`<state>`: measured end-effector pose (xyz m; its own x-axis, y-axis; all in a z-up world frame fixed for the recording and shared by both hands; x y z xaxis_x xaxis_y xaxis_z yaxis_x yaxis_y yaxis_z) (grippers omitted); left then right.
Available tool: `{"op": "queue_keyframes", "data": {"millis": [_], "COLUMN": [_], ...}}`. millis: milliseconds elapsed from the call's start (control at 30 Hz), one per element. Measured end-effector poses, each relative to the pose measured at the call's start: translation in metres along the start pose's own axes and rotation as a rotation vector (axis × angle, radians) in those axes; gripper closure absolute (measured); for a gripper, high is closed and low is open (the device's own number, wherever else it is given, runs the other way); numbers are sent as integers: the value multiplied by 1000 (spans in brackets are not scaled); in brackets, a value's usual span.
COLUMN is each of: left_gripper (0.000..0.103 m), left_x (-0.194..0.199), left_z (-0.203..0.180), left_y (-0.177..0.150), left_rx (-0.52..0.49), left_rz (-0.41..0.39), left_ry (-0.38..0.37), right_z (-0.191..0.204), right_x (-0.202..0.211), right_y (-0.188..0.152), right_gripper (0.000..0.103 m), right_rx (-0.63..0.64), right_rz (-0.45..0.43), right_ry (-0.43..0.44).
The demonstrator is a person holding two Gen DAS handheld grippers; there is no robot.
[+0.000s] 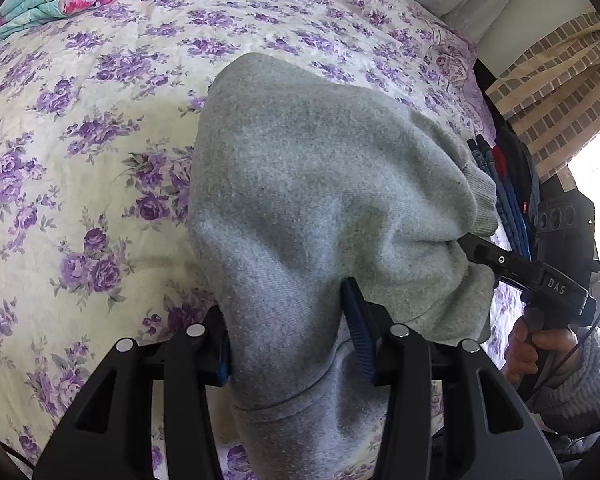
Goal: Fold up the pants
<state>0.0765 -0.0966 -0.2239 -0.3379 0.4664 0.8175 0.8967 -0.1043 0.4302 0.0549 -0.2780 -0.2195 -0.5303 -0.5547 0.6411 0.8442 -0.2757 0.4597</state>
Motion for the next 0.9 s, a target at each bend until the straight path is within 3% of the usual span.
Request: {"op": "queue_keyframes", "data": {"millis": [467,733,900], "left_gripper": [65,71,71], "left_x": [11,35,60], "left_z": [-7,-18,-38], "left_y": [4,14,35], "left_rx": [-61,-96,-125], "left_rz": [-47,-102,-163], "left_ry": [54,52,23], "right_z": [1,15,35], "right_x": [0,20,52], "right_y": [0,7,29], "right_gripper": [50,52,52], "right_rx": [4,30,78], "right_rz": [4,-63,-143], "right_ry": [-18,-29,-24]}}
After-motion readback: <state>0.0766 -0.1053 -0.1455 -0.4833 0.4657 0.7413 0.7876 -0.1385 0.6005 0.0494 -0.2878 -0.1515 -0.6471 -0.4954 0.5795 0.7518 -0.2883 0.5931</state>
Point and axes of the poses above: each gripper's, at about its wrist camera, not at the fingertips, and x roughly against the way its jaws point, z to its left, y to its top, the point moved 10 cm from there along -x, roughly the way its jaws point, and after that the axes turned 2 degrees about -z, right-handed, at the moved point
